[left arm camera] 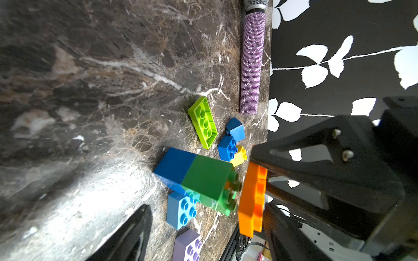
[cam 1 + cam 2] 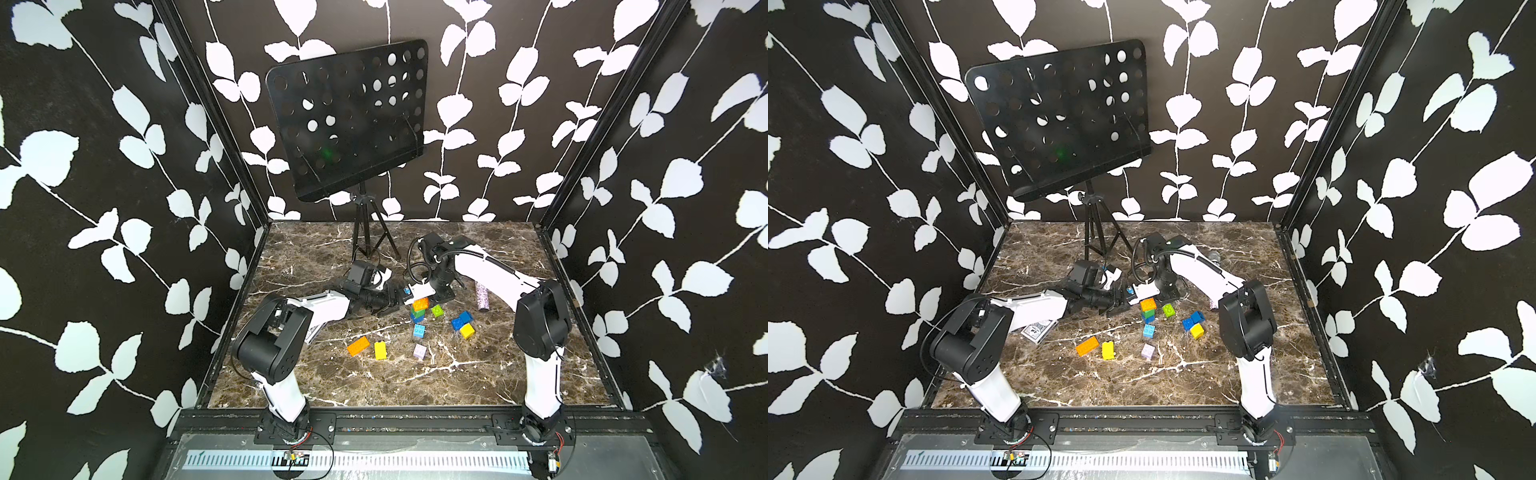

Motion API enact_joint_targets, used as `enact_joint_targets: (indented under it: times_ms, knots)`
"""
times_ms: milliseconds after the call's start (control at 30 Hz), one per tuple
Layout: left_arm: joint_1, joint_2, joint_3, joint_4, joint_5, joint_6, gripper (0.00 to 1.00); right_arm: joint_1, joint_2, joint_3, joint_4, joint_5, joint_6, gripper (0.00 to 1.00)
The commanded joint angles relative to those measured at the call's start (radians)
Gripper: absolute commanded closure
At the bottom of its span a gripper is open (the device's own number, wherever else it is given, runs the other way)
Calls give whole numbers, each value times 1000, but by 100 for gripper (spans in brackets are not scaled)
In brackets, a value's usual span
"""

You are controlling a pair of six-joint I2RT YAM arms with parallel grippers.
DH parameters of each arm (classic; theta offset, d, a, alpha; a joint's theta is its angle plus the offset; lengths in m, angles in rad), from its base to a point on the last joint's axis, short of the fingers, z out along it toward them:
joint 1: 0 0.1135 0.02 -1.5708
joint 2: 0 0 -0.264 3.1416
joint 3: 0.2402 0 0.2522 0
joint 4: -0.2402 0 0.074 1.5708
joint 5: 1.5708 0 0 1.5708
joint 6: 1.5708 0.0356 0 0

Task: Assemble a fork with lego
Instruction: Assemble the lego brick with the lego brick.

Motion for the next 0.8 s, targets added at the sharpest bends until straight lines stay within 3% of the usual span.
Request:
enact_joint_targets:
  times_ms: [0,333,767]
  knots:
    - [-32,-24,0,112,53,-2,17,57,41,28,38,-48,-7,74]
    - [-19,-4,-112,426,107,-173,18,64,48,20,85,-98,-10,73]
    - [-22,-9,-115,326,61,-110,22,77,51,-14,148,-128,7,70]
